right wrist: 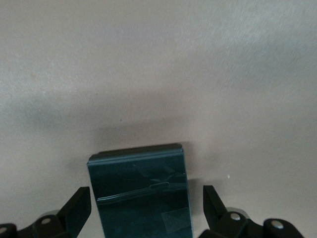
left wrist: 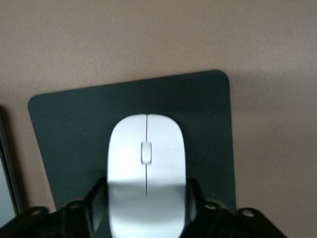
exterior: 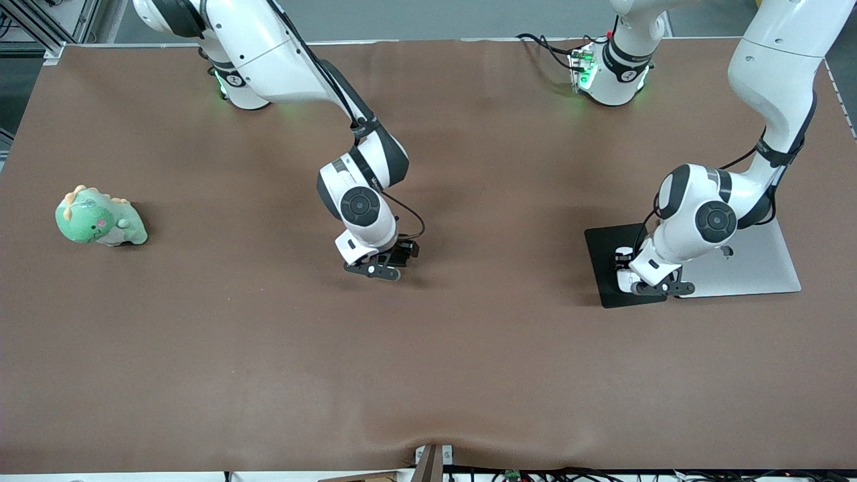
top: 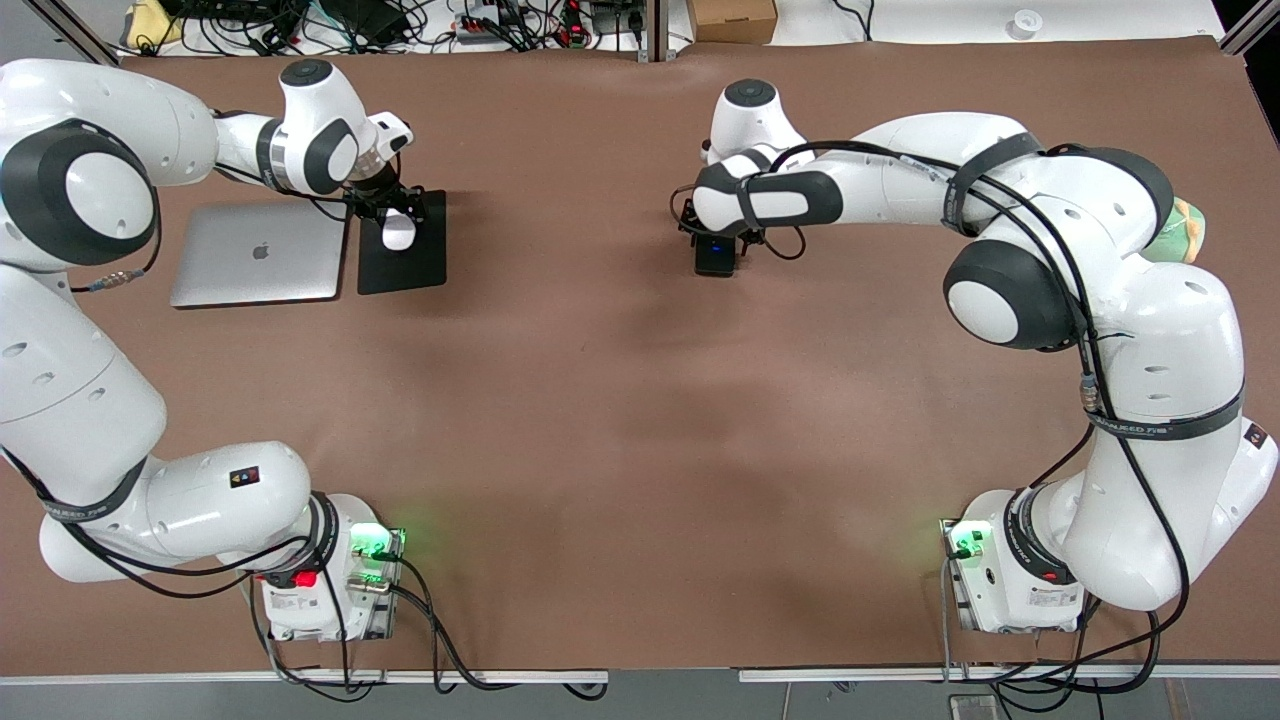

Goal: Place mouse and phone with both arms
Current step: 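Lower the mouse onto the pad while the right gripper grasps the phone, then raise the left gripper away from the pad while the right gripper lifts the phone, then carry the black phone with the right gripper beside the green plush toy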

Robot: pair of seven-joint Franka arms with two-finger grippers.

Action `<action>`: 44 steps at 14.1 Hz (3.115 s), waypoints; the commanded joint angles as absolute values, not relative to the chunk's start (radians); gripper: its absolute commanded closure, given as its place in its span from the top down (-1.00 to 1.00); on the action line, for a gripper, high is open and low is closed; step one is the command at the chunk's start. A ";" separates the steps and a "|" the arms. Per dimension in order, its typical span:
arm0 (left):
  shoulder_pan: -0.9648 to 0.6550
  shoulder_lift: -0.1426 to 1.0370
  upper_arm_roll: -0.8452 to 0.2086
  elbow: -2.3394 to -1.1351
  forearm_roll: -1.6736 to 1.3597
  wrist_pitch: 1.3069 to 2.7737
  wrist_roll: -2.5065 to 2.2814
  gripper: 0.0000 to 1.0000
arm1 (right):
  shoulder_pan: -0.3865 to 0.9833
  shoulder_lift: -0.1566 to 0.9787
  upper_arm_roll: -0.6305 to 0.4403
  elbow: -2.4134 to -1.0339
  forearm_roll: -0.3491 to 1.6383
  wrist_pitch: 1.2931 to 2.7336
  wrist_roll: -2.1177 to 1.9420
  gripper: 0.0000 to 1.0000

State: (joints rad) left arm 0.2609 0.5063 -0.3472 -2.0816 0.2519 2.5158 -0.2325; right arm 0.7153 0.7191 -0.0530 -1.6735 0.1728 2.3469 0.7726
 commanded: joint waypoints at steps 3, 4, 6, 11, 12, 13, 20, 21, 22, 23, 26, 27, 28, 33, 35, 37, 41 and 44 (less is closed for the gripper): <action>0.267 0.465 -0.350 -2.008 0.276 2.441 -0.229 1.00 | 0.736 0.726 -0.046 -1.684 0.184 2.367 0.824 1.00; 0.270 0.436 -0.350 -1.984 0.275 2.386 -0.224 1.00 | 0.736 0.729 -0.046 -1.684 0.183 2.370 0.825 1.00; 0.282 0.387 -0.360 -1.925 0.259 2.259 -0.218 1.00 | 0.736 0.730 -0.046 -1.686 0.178 2.372 0.824 1.00; 0.290 0.232 -0.370 -1.833 0.152 1.966 -0.114 1.00 | 0.733 0.729 -0.048 -1.690 0.147 2.372 0.810 0.01; 0.307 0.189 -0.370 -1.821 0.114 1.907 -0.083 1.00 | 0.726 0.729 -0.046 -1.689 0.123 2.372 0.810 -0.52; 0.327 0.151 -0.370 -1.807 0.073 1.861 -0.062 1.00 | 0.719 0.727 -0.046 -1.686 0.123 2.367 0.810 -0.83; 0.342 0.084 -0.371 -1.586 -0.034 1.559 -0.058 1.00 | 0.637 0.689 -0.045 -1.681 0.127 2.315 0.822 -1.00; 0.336 0.066 -0.370 -1.583 -0.040 1.540 -0.061 1.00 | 0.620 0.675 -0.044 -1.683 0.127 2.303 0.821 -1.00; 0.313 0.052 -0.361 -1.588 -0.040 1.539 -0.063 1.00 | 0.608 0.664 -0.044 -1.684 0.127 2.289 0.822 -1.00; 0.251 0.052 -0.327 -1.589 -0.040 1.539 -0.066 1.00 | 0.591 0.655 -0.044 -1.684 0.127 2.257 0.821 -1.00; 0.016 0.031 -0.088 -1.595 -0.040 1.539 -0.064 1.00 | 0.522 0.611 -0.037 -1.725 0.127 2.220 0.784 -1.00; -0.038 0.022 -0.037 -1.600 -0.040 1.539 -0.064 1.00 | 0.494 0.591 -0.037 -1.753 0.127 2.221 0.743 -1.00; -0.064 0.021 -0.011 -1.600 -0.041 1.539 -0.063 1.00 | 0.476 0.572 -0.037 -1.776 0.127 2.221 0.711 -1.00; -0.055 0.021 -0.003 -1.595 -0.041 1.539 -0.035 1.00 | 0.434 0.488 -0.063 -1.882 0.129 2.215 0.585 -1.00; -0.046 0.021 -0.002 -1.594 -0.040 1.540 -0.015 1.00 | 0.407 0.456 -0.074 -1.934 0.129 2.217 0.504 -1.00; -0.046 0.023 -0.003 -1.589 -0.038 1.545 -0.017 1.00 | 0.388 0.430 -0.090 -1.973 0.127 2.217 0.447 -1.00; -0.049 0.021 -0.011 -1.591 -0.032 1.565 -0.028 1.00 | 0.388 0.407 -0.192 -2.035 0.127 2.224 0.275 -1.00; -0.046 0.021 -0.006 -1.588 -0.038 1.572 -0.023 1.00 | 0.388 0.390 -0.236 -2.078 0.127 2.229 0.218 -1.00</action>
State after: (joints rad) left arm -0.0500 0.0350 -0.0081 -1.5905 -0.0242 1.5675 -0.0352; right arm 0.3919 0.4466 -0.2230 -2.0171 0.1389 2.2192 0.2537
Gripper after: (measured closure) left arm 0.000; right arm 0.194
